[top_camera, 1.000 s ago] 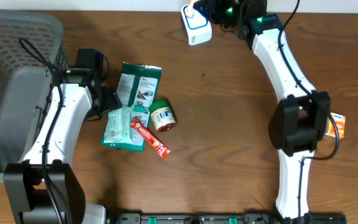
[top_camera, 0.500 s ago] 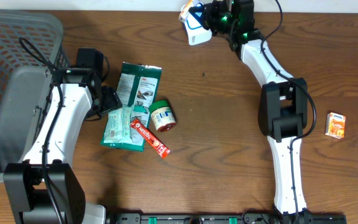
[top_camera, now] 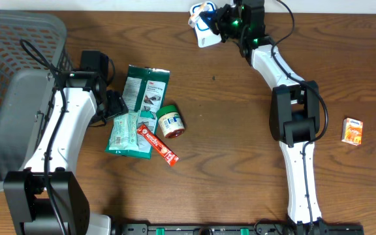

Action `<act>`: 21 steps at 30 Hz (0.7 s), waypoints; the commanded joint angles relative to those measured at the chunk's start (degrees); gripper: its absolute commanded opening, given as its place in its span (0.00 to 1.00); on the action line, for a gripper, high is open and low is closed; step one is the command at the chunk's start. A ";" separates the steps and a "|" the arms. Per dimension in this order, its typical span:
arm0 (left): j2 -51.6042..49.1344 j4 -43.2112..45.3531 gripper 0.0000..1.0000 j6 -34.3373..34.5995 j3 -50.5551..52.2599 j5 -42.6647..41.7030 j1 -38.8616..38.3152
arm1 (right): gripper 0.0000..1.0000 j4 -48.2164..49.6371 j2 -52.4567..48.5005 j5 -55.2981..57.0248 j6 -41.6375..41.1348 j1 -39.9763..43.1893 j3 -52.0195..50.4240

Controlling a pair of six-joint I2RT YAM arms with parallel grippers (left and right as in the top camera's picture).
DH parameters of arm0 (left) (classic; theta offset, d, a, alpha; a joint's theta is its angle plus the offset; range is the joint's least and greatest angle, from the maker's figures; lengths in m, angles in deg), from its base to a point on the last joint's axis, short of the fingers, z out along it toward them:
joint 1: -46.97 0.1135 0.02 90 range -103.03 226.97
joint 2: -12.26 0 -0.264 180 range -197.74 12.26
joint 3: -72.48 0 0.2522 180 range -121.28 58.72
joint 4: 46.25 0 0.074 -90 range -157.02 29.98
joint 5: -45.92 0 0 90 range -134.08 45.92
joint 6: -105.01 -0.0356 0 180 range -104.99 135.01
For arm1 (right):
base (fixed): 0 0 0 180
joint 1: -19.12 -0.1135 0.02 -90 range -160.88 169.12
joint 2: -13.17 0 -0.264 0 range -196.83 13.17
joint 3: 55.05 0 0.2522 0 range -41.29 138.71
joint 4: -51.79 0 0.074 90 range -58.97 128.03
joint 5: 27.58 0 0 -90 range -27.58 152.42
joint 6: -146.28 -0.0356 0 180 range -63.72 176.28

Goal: Scan the item barcode
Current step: 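Carry the tissue pack up to the white scanner and hold it there, then move the tissue pack to the table's right side and release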

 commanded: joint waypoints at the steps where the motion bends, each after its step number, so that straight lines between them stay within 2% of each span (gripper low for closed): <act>1: 1.16 -0.13 0.93 -0.13 -0.72 0.50 0.24 | 0.01 4.87 -0.28 -3.54 -0.94 1.70 0.74; 5: 1.16 -0.13 0.93 -0.13 -0.72 0.50 0.24 | 0.01 11.17 1.09 -7.69 -4.96 2.56 0.76; 12: 1.16 -0.13 0.93 -0.13 -0.70 0.50 0.24 | 0.01 9.07 8.17 -13.11 -3.26 3.06 0.76; 16: 1.16 -0.13 0.93 -0.13 -0.72 0.50 0.24 | 0.01 -4.57 14.93 -11.96 5.14 2.91 0.76; 21: 1.16 -0.13 0.93 -0.13 -0.70 0.50 0.24 | 0.01 -30.56 23.71 -6.29 27.61 3.02 0.76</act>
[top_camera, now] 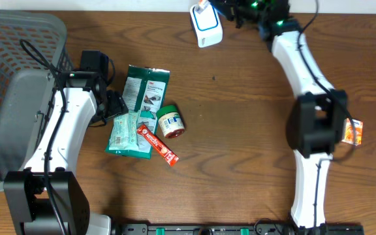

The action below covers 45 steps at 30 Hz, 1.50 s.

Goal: Scan the item barcode
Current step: 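Move the tissue pack to the table's right side and release, then reach the right gripper back toward the green-lidded jar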

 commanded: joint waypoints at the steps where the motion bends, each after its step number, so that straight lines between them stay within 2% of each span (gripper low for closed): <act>1: 1.16 -0.11 0.93 -0.13 -0.72 0.52 0.24 | 0.01 -10.97 7.96 3.91 20.74 0.09 0.83; 6: 1.16 -0.11 0.93 -0.13 -0.70 0.52 0.24 | 0.01 -34.51 11.69 13.00 38.66 0.61 0.81; 9: 1.16 -0.11 0.93 -0.13 -0.70 0.52 0.24 | 0.01 -48.11 11.47 25.62 46.86 0.50 0.76; 12: 1.16 -0.11 0.93 -0.13 -0.70 0.52 0.24 | 0.01 -59.32 10.08 40.28 50.16 0.11 0.07; 15: 1.16 -0.11 0.93 -0.13 -0.72 0.52 0.24 | 0.01 -65.11 9.22 51.63 50.14 0.07 -2.95; 20: 1.16 -0.11 0.93 -0.13 -0.72 0.52 0.24 | 0.01 -65.26 9.22 66.10 50.05 0.61 -13.00; 25: 1.16 -0.11 0.93 -0.13 -0.72 0.52 0.24 | 0.01 -58.10 9.22 76.52 49.96 3.56 -25.97; 29: 1.16 -0.11 0.93 -0.13 -0.72 0.52 0.24 | 0.01 -52.72 9.22 81.24 47.01 7.67 -32.37; 34: 1.16 -0.11 0.93 -0.13 -0.72 0.52 0.24 | 0.01 -48.35 9.22 83.38 47.01 15.17 -36.59; 41: 1.16 -0.11 0.93 -0.13 -0.72 0.52 0.24 | 0.01 -48.41 9.27 83.21 47.04 21.53 -35.65; 42: 1.16 -0.11 0.93 -0.13 -0.72 0.52 0.24 | 0.06 -48.78 9.27 82.90 47.04 21.68 -35.28; 45: 1.16 -0.11 0.93 -0.13 -0.72 0.52 0.24 | 0.36 -48.89 9.27 81.79 47.08 21.59 -34.47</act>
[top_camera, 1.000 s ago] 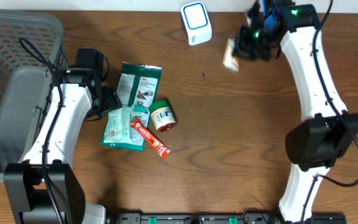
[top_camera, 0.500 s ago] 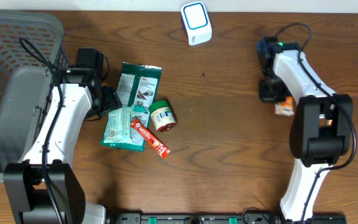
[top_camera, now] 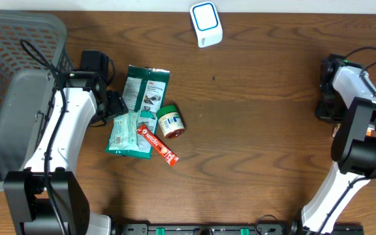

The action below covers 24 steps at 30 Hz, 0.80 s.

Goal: Scan the item barcode
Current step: 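Reach the right gripper back toward the green-lidded jar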

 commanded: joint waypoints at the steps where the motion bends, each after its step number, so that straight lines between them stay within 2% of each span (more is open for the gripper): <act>1: 1.16 -0.13 0.93 -0.13 -0.72 0.50 0.24 | 0.56 0.04 -0.26 0.15 -0.96 -0.66 1.99; 2: 1.16 -0.13 0.93 -0.15 -0.72 0.50 0.24 | 0.78 0.04 -0.26 0.15 -0.76 -0.76 2.14; 3: 1.16 -0.13 0.93 -0.13 -0.72 0.50 0.24 | 0.94 -0.02 -0.26 0.17 -0.76 -0.94 2.29; 4: 1.16 -0.13 0.93 -0.13 -0.72 0.50 0.24 | 0.99 -0.04 -0.26 0.17 -0.39 -1.07 2.43; 7: 1.16 -0.13 0.93 -0.13 -0.70 0.50 0.24 | 0.99 -1.42 -0.26 0.17 2.86 -1.60 3.87; 18: 1.16 -0.13 0.93 -0.13 -0.70 0.50 0.24 | 0.99 -18.62 -0.26 -0.33 1.57 -3.26 15.98; 20: 1.16 -0.13 0.93 -0.13 -0.72 0.50 0.24 | 0.99 -19.15 -0.26 -5.81 1.57 -3.37 16.72; 24: 1.16 -0.13 0.93 -0.13 -0.70 0.50 0.24 | 0.99 -17.55 -0.26 -31.04 3.91 -3.63 16.79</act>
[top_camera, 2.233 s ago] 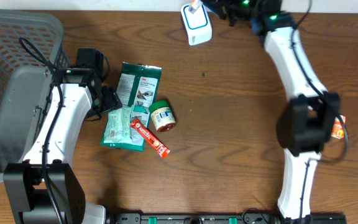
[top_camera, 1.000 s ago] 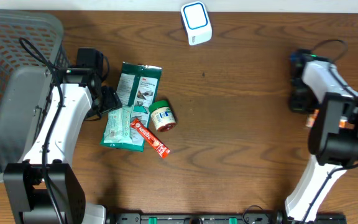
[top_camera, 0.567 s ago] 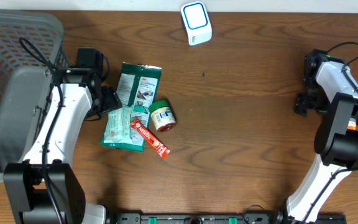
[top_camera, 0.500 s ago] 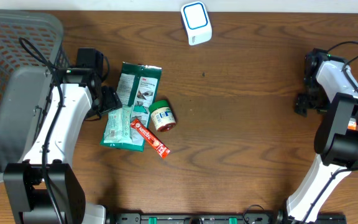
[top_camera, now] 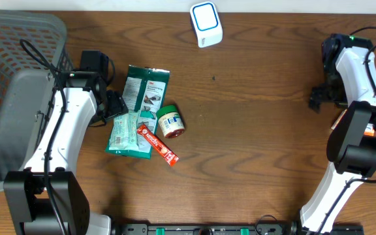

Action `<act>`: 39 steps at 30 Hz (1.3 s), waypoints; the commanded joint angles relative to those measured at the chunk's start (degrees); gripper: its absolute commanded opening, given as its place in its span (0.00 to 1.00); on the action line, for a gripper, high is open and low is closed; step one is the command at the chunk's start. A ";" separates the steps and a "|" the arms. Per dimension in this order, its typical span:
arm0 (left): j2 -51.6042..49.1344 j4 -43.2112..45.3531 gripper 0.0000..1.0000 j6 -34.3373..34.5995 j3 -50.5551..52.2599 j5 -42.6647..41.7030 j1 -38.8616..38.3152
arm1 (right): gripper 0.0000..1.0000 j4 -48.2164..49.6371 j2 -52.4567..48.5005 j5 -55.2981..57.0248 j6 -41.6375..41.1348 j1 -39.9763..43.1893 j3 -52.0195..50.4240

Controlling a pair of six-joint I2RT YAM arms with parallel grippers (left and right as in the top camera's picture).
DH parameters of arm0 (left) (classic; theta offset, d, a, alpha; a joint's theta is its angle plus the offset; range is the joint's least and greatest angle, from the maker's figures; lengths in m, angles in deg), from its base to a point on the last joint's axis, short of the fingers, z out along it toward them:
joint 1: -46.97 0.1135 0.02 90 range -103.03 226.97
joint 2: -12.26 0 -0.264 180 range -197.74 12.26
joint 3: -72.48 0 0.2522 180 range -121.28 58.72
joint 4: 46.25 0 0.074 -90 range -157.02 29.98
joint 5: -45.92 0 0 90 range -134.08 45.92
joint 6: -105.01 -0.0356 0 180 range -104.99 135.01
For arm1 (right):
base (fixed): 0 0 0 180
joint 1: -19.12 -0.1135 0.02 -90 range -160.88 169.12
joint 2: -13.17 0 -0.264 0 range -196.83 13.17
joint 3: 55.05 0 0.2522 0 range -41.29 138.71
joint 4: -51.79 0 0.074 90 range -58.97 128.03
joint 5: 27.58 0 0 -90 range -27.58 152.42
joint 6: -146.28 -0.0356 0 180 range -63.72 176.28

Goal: Scan the item barcode
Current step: 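Reach the right gripper back toward the green-lidded jar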

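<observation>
The white scanner (top_camera: 206,23) with a blue-ringed face stands at the table's far edge, free of both arms. A heap of items lies left of centre: two green packets (top_camera: 146,90), a small jar (top_camera: 171,122) and a red bar (top_camera: 156,143). My left gripper (top_camera: 114,104) rests against the left edge of the packets, its jaws too dark to read. My right gripper (top_camera: 316,99) hangs at the right side, fingers spread and nothing between them. A corner of the orange box (top_camera: 337,122) shows under the right arm.
A grey mesh basket (top_camera: 18,39) fills the far left corner. The left arm lies along its right side. The right arm's base and links stand along the right edge of the table.
My right gripper has shifted a little toward the table's middle and now points left. The orange box stays mostly covered by the arm. The left arm and the heap of items are unchanged.
My right gripper first held the scanner at the far edge. Then the scanner stood upright with the gripper just right of it. Later the arm was folded back at the right side, over the orange box, where it still is.
</observation>
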 commanded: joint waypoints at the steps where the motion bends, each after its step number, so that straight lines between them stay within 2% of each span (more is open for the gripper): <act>1: 1.16 -0.13 0.93 -0.13 -0.72 0.50 0.24 | 0.99 0.92 -0.26 -27.19 4.17 -0.70 0.85; 3: 1.16 -0.13 0.93 -0.13 -0.70 0.48 0.24 | 0.89 2.21 -0.26 -41.07 6.88 -1.20 0.15; 6: 1.16 -0.13 0.93 -0.13 -0.72 0.50 0.24 | 0.73 5.35 -0.26 -55.41 11.72 -3.45 -0.61; 10: 1.16 -0.13 0.93 -0.13 -0.70 0.50 0.24 | 0.58 9.05 -0.26 -59.80 13.73 -9.29 -0.61; 12: 1.16 -0.13 0.93 -0.13 -0.72 0.50 0.24 | 0.57 10.75 -0.26 -59.74 13.35 -12.79 -0.61; 20: 1.16 -0.13 0.93 -0.13 -0.70 0.50 0.24 | 0.69 18.88 -0.26 -55.80 5.66 -27.39 -0.61; 22: 1.16 -0.13 0.93 -0.13 -0.70 0.50 0.24 | 0.71 20.90 -0.26 -50.97 1.95 -30.71 -0.61; 24: 1.16 -0.13 0.93 -0.13 -0.72 0.50 0.24 | 0.74 23.96 -0.26 -41.62 -2.56 -34.95 -0.61; 27: 1.16 -0.13 0.93 -0.13 -0.70 0.50 0.24 | 0.78 28.28 -0.26 -32.02 -4.31 -40.44 -0.61; 29: 1.16 -0.13 0.93 -0.13 -0.72 0.50 0.24 | 0.88 30.77 -0.26 -27.19 -4.31 -43.63 -0.61; 30: 1.16 -0.13 0.93 -0.13 -0.72 0.50 0.24 | 0.96 32.00 -0.26 -24.37 -4.28 -45.16 -0.61; 31: 1.16 -0.13 0.93 -0.13 -0.72 0.50 0.24 | 0.99 33.11 -0.26 -21.40 -4.28 -46.58 -0.61; 34: 1.16 -0.13 0.93 -0.13 -0.72 0.50 0.24 | 0.99 34.99 -0.26 -16.48 -4.31 -49.72 -0.61; 39: 1.16 -0.13 0.93 -0.13 -0.72 0.50 0.24 | 0.99 35.93 -0.92 -16.70 -6.10 -53.27 -0.61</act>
